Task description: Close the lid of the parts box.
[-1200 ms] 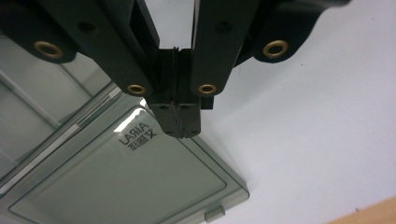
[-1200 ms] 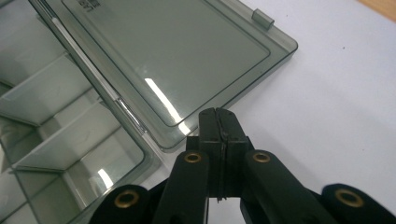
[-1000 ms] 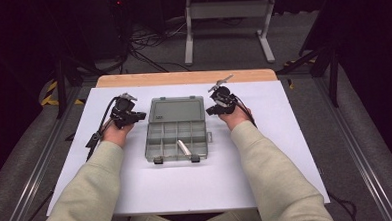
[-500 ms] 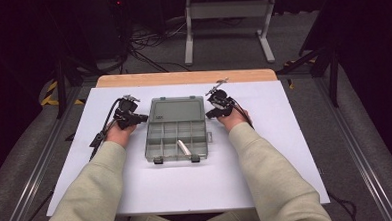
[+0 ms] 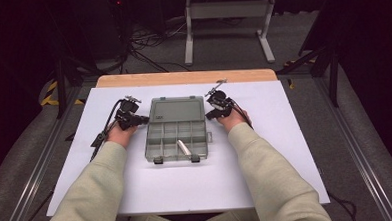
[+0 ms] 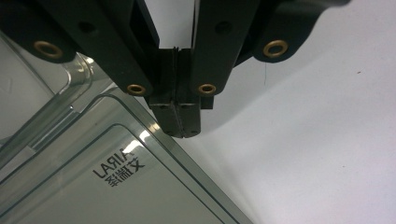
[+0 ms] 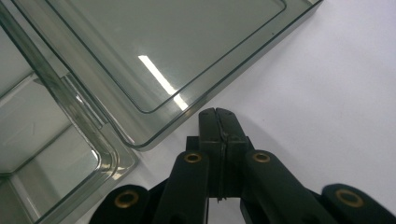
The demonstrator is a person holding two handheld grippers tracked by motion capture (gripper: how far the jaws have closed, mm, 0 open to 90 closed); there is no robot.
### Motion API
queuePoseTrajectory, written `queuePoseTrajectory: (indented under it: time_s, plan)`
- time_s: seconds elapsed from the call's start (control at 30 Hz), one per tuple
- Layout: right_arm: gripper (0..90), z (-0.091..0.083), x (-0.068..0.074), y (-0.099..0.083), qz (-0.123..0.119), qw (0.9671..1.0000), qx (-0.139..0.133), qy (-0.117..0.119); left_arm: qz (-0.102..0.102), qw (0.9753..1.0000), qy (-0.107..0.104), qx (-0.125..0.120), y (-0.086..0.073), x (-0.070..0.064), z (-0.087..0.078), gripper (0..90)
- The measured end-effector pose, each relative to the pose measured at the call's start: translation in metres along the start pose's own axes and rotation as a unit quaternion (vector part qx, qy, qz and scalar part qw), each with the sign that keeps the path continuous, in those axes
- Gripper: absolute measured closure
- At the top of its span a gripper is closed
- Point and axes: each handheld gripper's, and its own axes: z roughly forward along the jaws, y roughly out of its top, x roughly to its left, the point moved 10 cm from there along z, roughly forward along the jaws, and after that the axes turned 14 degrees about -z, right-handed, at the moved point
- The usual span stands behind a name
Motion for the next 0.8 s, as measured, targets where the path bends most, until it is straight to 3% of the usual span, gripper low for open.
queuePoseTrajectory:
  time_s: [0.63, 0.8]
  plan:
    - [90.0, 0.0023, -0.0024, 0.0029, -0.003, 1.0000, -0.006, -0.004, -0.010, 0.9999, -0.002, -0.006, 0.0034, 0.0014, 0.0021, 89.4]
    - [90.0, 0.0040, -0.0029, 0.0055, -0.003, 1.0000, -0.008, -0.006, -0.002, 0.9999, 0.005, -0.009, 0.0049, 0.0002, 0.0035, 89.4]
